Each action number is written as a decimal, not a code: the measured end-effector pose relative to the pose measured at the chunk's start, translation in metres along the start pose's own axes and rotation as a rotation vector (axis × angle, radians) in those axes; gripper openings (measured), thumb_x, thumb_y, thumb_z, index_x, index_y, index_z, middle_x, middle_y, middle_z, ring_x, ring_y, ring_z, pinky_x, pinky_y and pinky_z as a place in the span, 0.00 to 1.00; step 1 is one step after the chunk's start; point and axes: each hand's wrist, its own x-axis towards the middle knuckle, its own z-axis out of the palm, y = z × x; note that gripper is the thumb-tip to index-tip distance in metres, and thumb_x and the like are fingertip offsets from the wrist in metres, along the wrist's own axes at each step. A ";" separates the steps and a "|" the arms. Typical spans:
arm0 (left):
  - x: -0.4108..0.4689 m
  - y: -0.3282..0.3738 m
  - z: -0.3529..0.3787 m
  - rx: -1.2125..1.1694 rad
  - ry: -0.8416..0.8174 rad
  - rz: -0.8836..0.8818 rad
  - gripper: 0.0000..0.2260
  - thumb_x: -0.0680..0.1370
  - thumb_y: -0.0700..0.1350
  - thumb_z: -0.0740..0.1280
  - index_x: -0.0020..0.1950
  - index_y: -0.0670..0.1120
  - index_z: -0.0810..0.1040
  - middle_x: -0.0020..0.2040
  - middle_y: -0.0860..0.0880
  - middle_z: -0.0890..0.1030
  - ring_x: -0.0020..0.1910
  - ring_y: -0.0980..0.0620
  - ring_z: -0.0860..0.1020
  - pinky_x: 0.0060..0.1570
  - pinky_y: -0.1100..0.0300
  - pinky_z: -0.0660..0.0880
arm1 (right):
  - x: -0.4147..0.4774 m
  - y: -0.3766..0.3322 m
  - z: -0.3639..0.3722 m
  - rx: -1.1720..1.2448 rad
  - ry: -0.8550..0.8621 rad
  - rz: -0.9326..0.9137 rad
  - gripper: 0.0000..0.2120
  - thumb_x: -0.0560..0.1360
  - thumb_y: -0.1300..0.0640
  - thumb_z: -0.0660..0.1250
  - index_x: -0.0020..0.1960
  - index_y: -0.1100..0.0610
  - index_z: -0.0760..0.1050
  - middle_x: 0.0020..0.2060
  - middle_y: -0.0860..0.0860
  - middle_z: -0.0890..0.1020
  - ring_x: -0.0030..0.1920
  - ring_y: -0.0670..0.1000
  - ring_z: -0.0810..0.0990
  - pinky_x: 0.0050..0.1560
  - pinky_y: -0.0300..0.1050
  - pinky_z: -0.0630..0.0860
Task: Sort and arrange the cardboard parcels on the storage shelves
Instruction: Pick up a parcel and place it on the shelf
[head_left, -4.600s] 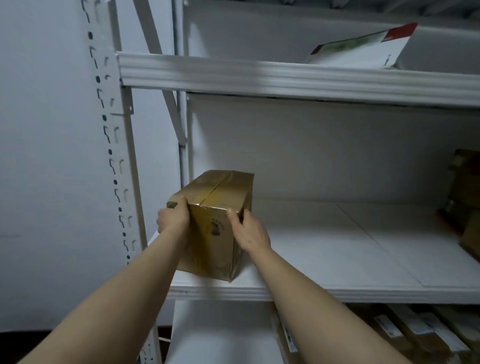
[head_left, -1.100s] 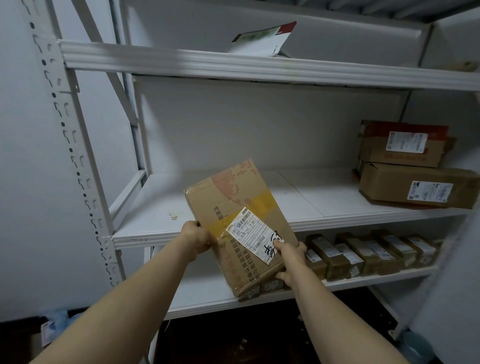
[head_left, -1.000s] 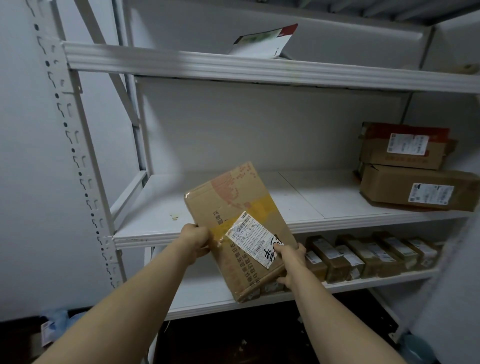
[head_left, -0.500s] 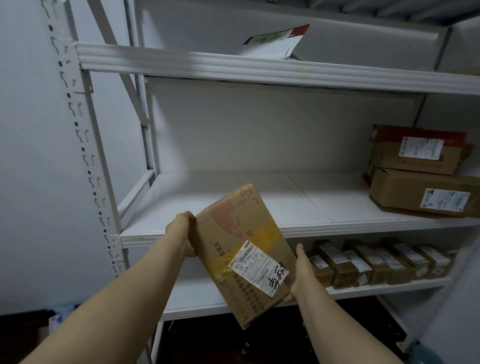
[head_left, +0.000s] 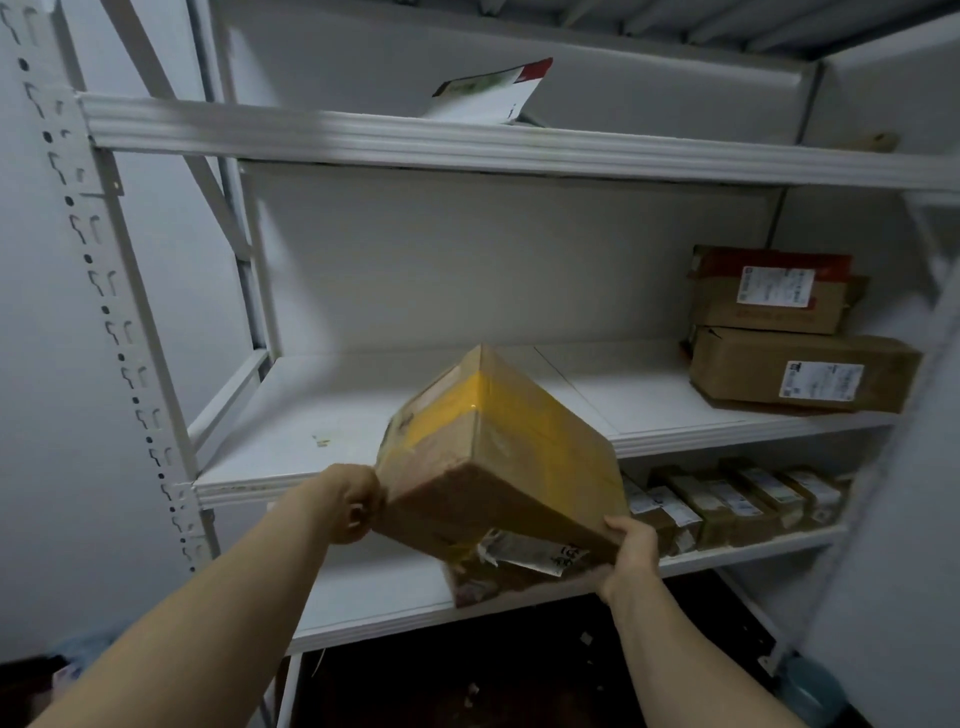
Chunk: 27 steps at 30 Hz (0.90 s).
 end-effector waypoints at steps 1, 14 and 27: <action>0.002 -0.002 0.004 0.023 -0.008 -0.002 0.10 0.71 0.25 0.55 0.39 0.37 0.72 0.47 0.40 0.74 0.42 0.45 0.74 0.31 0.59 0.70 | 0.001 -0.003 -0.006 -0.026 0.007 0.016 0.13 0.74 0.61 0.63 0.58 0.60 0.72 0.60 0.58 0.75 0.58 0.61 0.73 0.53 0.52 0.71; -0.027 -0.006 0.027 0.041 -0.141 -0.119 0.46 0.69 0.75 0.57 0.70 0.38 0.64 0.66 0.39 0.72 0.63 0.36 0.71 0.61 0.37 0.69 | 0.024 0.009 -0.058 -0.101 0.025 0.070 0.35 0.68 0.76 0.51 0.72 0.56 0.64 0.64 0.61 0.70 0.61 0.67 0.71 0.61 0.67 0.71; -0.031 0.002 0.024 0.074 -0.249 -0.145 0.54 0.63 0.80 0.53 0.78 0.45 0.54 0.77 0.45 0.58 0.75 0.35 0.53 0.65 0.27 0.55 | 0.025 0.007 -0.055 -0.462 0.007 -0.023 0.37 0.72 0.81 0.52 0.72 0.49 0.66 0.64 0.56 0.74 0.59 0.58 0.71 0.61 0.58 0.70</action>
